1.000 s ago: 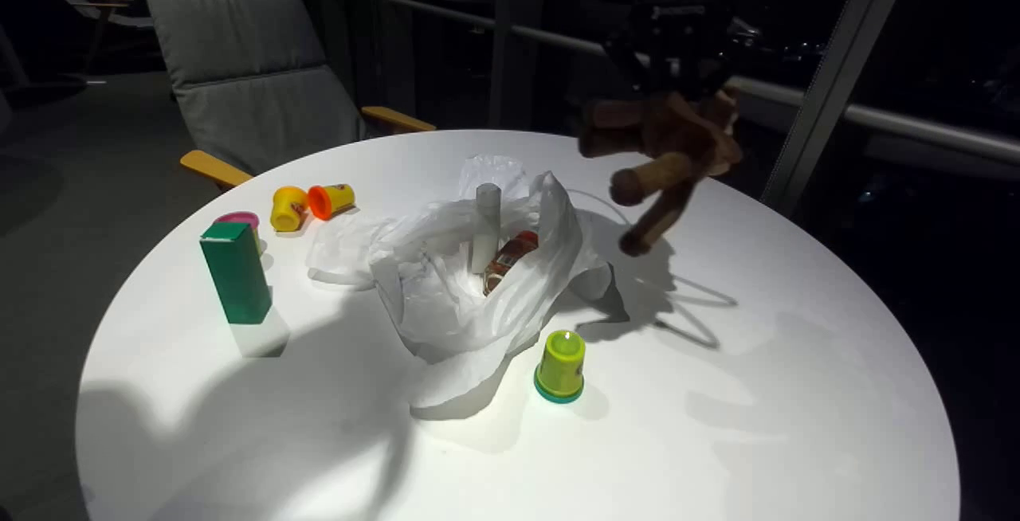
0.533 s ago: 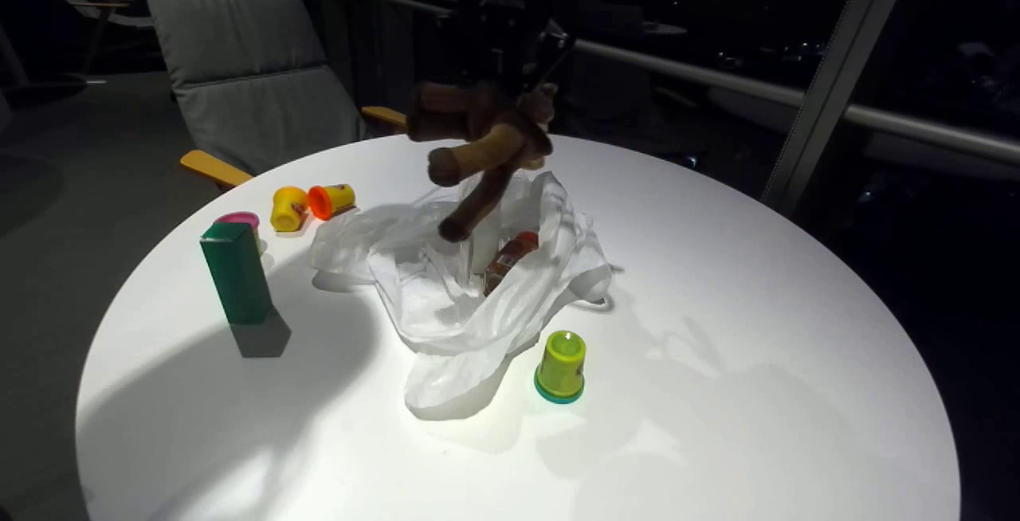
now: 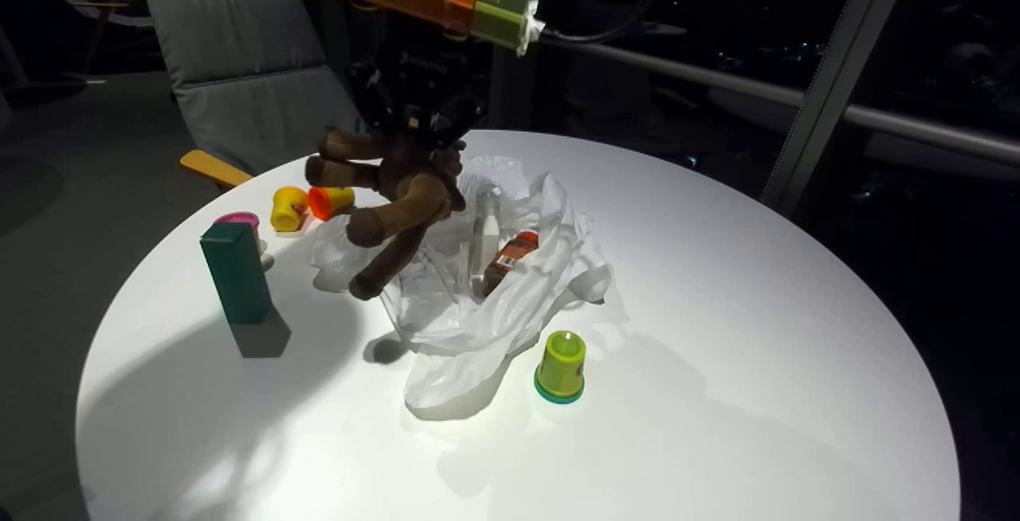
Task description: Put the objects inside the plastic
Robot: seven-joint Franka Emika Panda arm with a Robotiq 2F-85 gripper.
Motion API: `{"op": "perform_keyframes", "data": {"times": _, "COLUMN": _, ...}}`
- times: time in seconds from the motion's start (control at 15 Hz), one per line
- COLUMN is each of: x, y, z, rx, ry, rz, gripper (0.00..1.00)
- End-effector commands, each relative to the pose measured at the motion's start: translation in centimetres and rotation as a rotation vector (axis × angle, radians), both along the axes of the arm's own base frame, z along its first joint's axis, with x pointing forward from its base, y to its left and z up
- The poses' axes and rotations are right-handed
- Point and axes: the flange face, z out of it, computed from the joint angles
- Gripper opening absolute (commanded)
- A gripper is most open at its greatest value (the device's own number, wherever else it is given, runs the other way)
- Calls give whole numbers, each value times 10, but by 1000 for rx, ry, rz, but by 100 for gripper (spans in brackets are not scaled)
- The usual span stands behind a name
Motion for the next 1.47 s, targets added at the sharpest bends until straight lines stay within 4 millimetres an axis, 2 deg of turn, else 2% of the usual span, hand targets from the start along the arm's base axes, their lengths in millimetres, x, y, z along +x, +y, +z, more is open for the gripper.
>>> {"op": "perform_keyframes", "data": {"times": 0.0, "x": -3, "y": 9, "z": -14, "rx": 100, "ry": 74, "rz": 96, "gripper": 6}}
{"op": "perform_keyframes", "data": {"times": 0.27, "x": 0, "y": 14, "z": -41, "rx": 131, "ry": 148, "rz": 136, "gripper": 6}}
{"op": "perform_keyframes", "data": {"times": 0.73, "x": 44, "y": -8, "z": -71, "rx": 37, "ry": 65, "rz": 62, "gripper": 6}}
{"op": "perform_keyframes", "data": {"times": 1.4, "x": 99, "y": -22, "z": -81, "rx": -34, "ry": -64, "rz": 78, "gripper": 7}}
